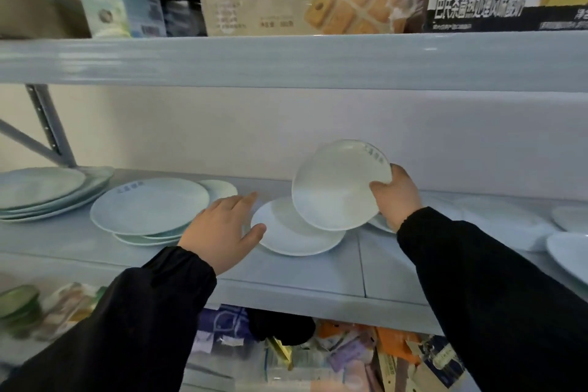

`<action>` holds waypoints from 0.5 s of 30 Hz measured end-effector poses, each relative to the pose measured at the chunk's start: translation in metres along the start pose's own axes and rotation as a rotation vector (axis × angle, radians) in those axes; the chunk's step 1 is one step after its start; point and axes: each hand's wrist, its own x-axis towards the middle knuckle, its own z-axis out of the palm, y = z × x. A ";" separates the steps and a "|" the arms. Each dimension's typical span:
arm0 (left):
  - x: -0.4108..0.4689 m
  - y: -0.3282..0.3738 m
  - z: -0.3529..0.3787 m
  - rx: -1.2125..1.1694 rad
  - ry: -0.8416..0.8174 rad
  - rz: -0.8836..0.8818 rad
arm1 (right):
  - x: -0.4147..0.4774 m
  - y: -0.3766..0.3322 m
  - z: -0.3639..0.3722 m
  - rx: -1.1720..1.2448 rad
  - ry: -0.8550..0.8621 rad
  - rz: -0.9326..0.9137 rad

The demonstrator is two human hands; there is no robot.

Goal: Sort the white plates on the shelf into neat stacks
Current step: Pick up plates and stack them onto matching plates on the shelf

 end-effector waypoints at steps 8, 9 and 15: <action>-0.005 -0.025 0.002 -0.004 -0.013 -0.015 | 0.004 0.041 0.055 0.105 -0.149 0.313; -0.004 -0.026 0.002 -0.011 -0.017 -0.012 | 0.007 0.045 0.059 0.075 -0.159 0.328; -0.004 -0.030 0.008 -0.042 -0.018 0.005 | 0.011 0.040 0.060 -0.332 -0.220 0.250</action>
